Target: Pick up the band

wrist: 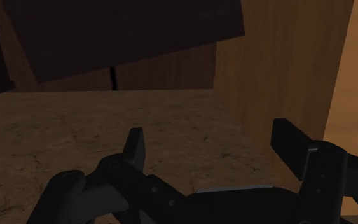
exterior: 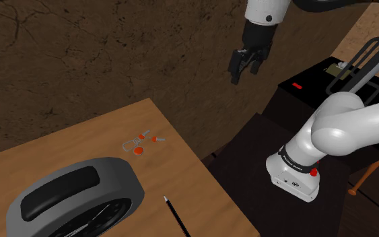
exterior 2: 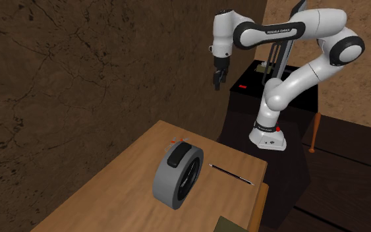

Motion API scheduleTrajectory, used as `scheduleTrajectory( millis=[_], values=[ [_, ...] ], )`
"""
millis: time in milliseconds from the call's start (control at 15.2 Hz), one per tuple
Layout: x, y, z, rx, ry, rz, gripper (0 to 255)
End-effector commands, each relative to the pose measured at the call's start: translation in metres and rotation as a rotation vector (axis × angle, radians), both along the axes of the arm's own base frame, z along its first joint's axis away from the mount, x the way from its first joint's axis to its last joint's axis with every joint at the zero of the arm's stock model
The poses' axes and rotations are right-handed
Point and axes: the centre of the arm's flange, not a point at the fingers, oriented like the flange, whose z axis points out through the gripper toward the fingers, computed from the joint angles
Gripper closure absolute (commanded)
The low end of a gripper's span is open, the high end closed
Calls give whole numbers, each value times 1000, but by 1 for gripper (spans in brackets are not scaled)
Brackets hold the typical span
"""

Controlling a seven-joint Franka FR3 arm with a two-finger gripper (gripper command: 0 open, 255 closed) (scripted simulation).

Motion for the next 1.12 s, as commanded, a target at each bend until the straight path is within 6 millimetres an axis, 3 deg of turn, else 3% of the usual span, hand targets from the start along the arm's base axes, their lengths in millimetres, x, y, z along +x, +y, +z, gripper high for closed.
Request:
scheduleTrajectory(
  millis=[0,1056],
  values=[
    [4,25,-10,2,-5,-23,0],
    [51,214,-83,11,-39,-184,0]
  ],
)
